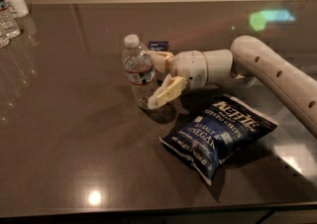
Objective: Place water bottle upright
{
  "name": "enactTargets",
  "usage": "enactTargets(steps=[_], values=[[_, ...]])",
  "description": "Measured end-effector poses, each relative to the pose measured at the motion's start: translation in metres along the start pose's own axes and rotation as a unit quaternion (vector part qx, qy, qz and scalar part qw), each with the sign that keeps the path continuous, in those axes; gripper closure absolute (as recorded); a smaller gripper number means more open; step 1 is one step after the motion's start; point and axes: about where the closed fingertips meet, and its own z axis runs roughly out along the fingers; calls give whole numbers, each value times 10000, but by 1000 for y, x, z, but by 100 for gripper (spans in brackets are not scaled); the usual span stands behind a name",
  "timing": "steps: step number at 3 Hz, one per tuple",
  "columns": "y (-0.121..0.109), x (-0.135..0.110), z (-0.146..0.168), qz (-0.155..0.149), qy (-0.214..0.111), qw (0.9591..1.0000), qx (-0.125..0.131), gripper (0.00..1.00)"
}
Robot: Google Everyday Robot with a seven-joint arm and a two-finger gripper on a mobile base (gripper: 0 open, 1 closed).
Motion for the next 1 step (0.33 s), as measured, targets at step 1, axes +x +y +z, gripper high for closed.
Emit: enactTargets(steps=[1], values=[[0,0,0,0,0,10000,-1,0]])
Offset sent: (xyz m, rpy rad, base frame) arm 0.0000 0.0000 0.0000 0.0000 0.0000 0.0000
